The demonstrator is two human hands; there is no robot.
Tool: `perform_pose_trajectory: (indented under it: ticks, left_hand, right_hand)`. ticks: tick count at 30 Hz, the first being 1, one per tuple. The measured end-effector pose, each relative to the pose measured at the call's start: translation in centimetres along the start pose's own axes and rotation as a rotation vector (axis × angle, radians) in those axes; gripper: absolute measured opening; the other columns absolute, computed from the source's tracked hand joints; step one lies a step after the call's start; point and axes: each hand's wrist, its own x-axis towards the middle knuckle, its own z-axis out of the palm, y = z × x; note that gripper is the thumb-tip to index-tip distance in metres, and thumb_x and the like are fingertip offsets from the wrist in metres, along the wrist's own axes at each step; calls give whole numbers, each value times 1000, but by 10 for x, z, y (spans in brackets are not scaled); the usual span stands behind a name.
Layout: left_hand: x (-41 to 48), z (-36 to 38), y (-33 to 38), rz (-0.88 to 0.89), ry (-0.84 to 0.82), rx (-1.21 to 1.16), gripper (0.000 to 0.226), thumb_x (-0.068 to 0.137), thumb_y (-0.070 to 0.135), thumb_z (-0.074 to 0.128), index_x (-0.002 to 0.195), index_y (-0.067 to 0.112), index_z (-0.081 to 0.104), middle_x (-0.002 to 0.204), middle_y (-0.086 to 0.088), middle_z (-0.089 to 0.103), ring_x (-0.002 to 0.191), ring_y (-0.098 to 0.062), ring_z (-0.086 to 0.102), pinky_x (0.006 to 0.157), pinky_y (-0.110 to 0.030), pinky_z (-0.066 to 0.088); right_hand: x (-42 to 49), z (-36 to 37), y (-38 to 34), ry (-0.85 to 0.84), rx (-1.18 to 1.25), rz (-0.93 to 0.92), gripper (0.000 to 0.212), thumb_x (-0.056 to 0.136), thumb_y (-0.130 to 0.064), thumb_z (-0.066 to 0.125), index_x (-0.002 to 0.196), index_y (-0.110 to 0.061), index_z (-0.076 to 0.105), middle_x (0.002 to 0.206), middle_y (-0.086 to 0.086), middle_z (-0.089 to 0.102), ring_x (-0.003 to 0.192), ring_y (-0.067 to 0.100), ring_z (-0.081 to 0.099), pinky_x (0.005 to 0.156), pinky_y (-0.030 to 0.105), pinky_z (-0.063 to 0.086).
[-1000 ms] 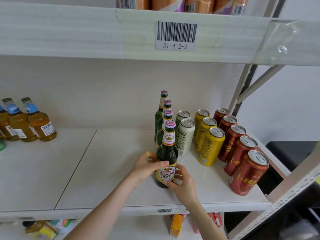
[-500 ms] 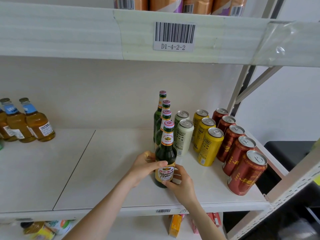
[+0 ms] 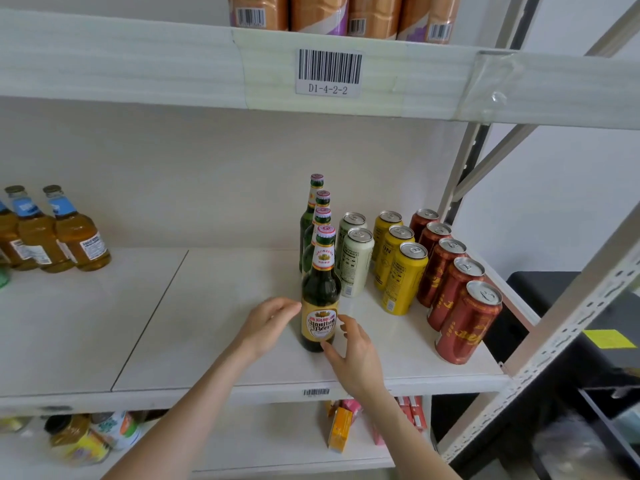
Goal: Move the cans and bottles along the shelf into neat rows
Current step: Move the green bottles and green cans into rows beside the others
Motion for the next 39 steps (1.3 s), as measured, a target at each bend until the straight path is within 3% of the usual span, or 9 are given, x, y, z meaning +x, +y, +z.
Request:
perform_pose_trajectory:
  ticks: [5, 12, 18, 23, 26, 31, 39]
  left_hand:
    - [-28, -15, -8, 220, 39, 528, 35, 100, 25, 51, 130, 9, 58, 135, -7, 55, 127, -23, 48, 106, -32, 36]
    - [-78, -40, -18, 327, 145, 1034, 52, 99, 34, 46, 147, 17, 41, 156, -9, 33, 145, -29, 27, 115, -50, 26]
    - [-119, -75, -40, 346, 213, 1110, 55, 92, 32, 60, 143, 16, 48, 153, -14, 39, 142, -33, 35, 113, -59, 29]
    - [-148, -124, -68, 310, 199, 1192, 58, 99, 43, 38, 153, 24, 26, 163, -7, 15, 151, -27, 11, 120, -54, 8]
    - [-169, -157, -85, 310, 197, 1218, 59, 100, 44, 36, 154, 25, 23, 164, -7, 10, 151, -27, 6, 119, -54, 2]
    - [-205, -211, -111, 298, 180, 1251, 58, 95, 42, 49, 149, 24, 37, 160, -9, 26, 149, -29, 20, 117, -57, 12]
    - [-228, -287, -145, 253, 208, 1269, 60, 93, 42, 51, 149, 24, 38, 159, -9, 28, 149, -29, 21, 117, -57, 13]
  right_hand:
    - [-21, -10, -9, 40, -278, -102, 53, 93, -42, 51, 140, -20, 41, 135, 0, 53, 120, 23, 50, 94, 36, 41]
    - [-48, -6, -36, 122, -573, -181, 60, 82, -40, 67, 133, -12, 53, 134, 15, 56, 121, 35, 53, 98, 51, 44]
    - [-76, 21, -73, 119, -654, -182, 64, 71, -38, 79, 126, -12, 60, 130, 21, 59, 119, 41, 56, 97, 61, 44]
    - [-102, 54, -118, 113, -667, -167, 64, 75, -38, 76, 131, -15, 56, 137, 18, 55, 128, 39, 50, 101, 61, 39]
    - [-118, 78, -149, 122, -670, -159, 61, 75, -38, 77, 129, -15, 58, 137, 18, 56, 127, 39, 51, 101, 62, 39]
    - [-140, 119, -201, 125, -650, -152, 60, 81, -37, 72, 133, -15, 55, 142, 18, 51, 134, 38, 44, 106, 63, 31]
    - [-142, 172, -261, 60, -631, -169, 58, 91, -39, 56, 144, -19, 41, 153, 15, 35, 144, 36, 28, 113, 61, 18]
